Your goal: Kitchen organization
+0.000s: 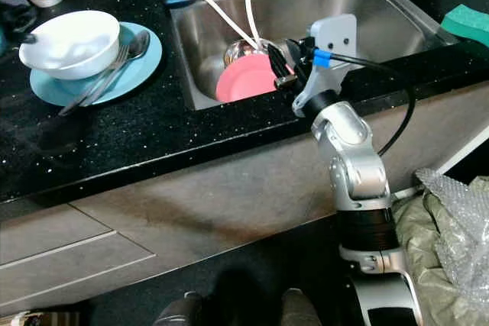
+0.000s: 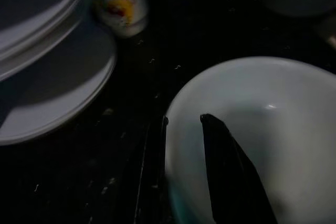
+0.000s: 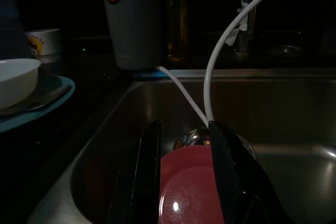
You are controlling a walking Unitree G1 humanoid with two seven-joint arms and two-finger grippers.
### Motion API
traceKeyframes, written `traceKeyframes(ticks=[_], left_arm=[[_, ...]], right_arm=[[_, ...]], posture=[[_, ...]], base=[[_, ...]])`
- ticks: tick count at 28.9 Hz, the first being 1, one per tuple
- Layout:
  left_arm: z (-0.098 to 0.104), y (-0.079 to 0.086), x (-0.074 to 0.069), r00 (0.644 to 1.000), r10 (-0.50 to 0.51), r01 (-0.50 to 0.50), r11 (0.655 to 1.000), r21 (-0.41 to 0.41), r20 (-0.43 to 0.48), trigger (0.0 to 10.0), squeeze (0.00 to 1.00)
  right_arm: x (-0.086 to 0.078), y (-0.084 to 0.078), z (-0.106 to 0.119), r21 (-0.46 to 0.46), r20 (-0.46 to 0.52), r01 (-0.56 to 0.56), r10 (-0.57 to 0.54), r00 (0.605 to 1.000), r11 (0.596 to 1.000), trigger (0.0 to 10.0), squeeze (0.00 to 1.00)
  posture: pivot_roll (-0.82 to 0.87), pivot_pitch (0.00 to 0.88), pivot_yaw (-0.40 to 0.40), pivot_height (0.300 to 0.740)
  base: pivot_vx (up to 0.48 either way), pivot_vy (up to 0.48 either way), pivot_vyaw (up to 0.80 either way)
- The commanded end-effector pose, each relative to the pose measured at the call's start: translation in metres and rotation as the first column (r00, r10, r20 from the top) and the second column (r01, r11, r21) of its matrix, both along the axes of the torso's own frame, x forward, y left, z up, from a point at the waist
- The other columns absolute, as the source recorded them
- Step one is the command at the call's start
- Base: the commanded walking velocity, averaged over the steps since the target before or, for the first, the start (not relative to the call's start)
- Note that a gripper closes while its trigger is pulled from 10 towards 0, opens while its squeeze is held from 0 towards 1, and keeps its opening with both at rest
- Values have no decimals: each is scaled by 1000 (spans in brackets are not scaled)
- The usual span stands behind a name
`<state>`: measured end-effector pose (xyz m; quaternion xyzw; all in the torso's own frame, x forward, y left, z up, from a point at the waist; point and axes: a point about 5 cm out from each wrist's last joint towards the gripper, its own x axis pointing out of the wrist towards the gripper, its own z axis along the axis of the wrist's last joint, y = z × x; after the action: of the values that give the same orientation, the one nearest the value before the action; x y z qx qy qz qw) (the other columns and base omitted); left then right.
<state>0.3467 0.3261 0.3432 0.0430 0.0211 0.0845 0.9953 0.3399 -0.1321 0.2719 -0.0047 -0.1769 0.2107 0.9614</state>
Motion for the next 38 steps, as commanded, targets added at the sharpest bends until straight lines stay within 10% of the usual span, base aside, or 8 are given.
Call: traceKeyframes(ticks=[1, 2, 3, 4, 10, 11, 21, 38], left_arm=[[-1, 12, -10, 999, 44, -44, 999, -32, -5, 10000, 106], [-1, 12, -10, 999, 44, -44, 999, -32, -5, 10000, 106], [-3, 13, -12, 999, 50, -50, 998, -44, -8, 10000, 737], [-5, 14, -13, 998, 55, -56, 997, -58, -11, 10000, 1000], [-16, 20, -16, 994, 108, -109, 988, -107, -18, 10000, 1000], [-19, 22, -16, 992, 125, -127, 984, -125, -19, 10000, 0], [-41, 17, -3, 994, 112, -112, 966, -234, -15, 10000, 0], [-43, 13, 6, 996, 90, -88, 982, -169, 2, 10000, 0]], right_arm=[[-1, 3, -1, 14, 0, -19, 19, 1000, 1000, 10000, 0], [-1, 3, -1, 14, 0, -19, 19, 1000, 1000, 10000, 0], [0, 3, -1, 16, -1, -21, 21, 1000, 1000, 10000, 0], [0, 4, -1, 16, 0, -25, 25, 1000, 1000, 10000, 0], [0, 6, 0, 13, 4, -33, 33, 999, 999, 10000, 0], [0, 6, 0, 10, 5, -34, 34, 999, 999, 10000, 0], [-2, 7, 0, -1, 14, -34, 34, 999, 999, 10000, 0], [-5, 7, 1, 1, 32, -36, 36, 999, 999, 10000, 0]], posture=[[42, 175, 26, 740], [42, 175, 26, 740], [42, 175, 26, 740], [42, 172, 24, 740], [42, 168, 24, 740], [42, 168, 24, 740], [41, 173, 28, 740], [43, 182, 34, 740]], base=[[0, 0, 0], [0, 0, 0], [0, 0, 0], [0, 0, 0], [0, 0, 0], [0, 0, 0], [0, 0, 0], [0, 0, 0]])
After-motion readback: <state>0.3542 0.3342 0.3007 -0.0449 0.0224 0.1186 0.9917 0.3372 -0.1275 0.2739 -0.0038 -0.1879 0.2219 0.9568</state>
